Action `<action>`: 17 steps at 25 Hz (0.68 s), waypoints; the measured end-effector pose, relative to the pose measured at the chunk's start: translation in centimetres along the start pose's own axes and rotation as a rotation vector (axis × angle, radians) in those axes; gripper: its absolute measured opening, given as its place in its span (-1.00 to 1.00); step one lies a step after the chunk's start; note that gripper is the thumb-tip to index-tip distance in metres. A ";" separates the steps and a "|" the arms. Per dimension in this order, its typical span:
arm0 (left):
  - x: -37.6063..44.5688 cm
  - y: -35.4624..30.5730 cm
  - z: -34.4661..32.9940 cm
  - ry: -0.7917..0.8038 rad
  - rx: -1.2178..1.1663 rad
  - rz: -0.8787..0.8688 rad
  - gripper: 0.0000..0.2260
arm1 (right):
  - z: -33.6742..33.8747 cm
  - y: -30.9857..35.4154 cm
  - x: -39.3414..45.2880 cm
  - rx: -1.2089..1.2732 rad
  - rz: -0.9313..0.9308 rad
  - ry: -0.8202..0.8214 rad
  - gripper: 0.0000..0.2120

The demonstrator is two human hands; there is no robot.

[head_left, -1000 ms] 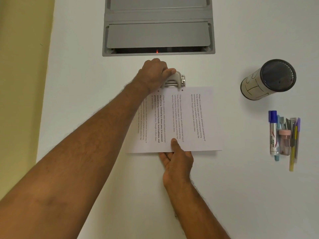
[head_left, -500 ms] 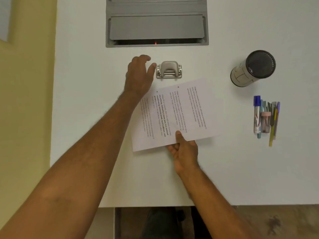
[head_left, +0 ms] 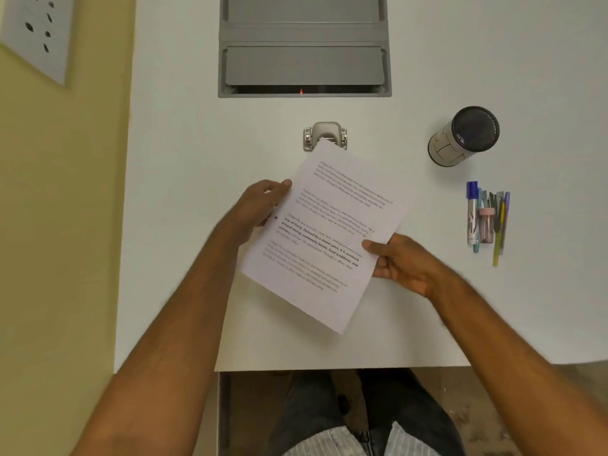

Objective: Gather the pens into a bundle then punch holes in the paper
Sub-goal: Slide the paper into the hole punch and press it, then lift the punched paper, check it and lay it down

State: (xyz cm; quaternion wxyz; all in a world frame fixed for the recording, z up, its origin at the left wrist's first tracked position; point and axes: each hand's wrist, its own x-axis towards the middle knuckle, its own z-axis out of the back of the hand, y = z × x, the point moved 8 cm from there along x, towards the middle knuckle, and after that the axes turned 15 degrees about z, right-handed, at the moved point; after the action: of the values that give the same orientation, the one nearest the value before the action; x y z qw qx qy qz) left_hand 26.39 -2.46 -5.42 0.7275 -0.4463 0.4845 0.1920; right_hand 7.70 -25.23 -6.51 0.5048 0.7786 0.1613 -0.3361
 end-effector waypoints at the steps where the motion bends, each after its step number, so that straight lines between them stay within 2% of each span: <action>1: -0.4 0.9 -0.7 0.131 -0.093 0.033 -0.59 | 0.1 1.1 0.2 -0.076 0.003 0.048 -0.69; 3: -1.4 2.2 -2.0 0.351 -0.282 0.062 -0.62 | -0.1 3.2 0.7 -0.223 0.011 0.128 -0.69; 5: -2.0 3.4 -2.7 0.394 -0.404 0.067 -0.64 | -0.5 5.1 1.5 -0.360 0.038 0.175 -0.74; 10: -3.1 3.2 -3.0 0.135 -0.504 -0.074 -0.77 | -1.2 8.8 2.6 -0.547 0.246 0.079 -0.80; 14: -4.9 0.9 -2.6 0.019 -0.471 -0.196 -0.81 | -2.0 10.5 0.8 -0.578 0.552 -0.140 -0.76; 17: -6.4 -0.8 -2.3 -0.041 -0.445 -0.282 -0.83 | -2.5 11.2 -0.9 -0.608 0.679 -0.249 -0.75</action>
State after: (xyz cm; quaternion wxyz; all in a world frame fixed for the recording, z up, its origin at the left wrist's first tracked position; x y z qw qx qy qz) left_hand 22.85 -3.82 0.22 0.6406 -0.6545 0.3486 0.1993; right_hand 14.53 -27.81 2.36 0.8067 0.5580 -0.0735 -0.1804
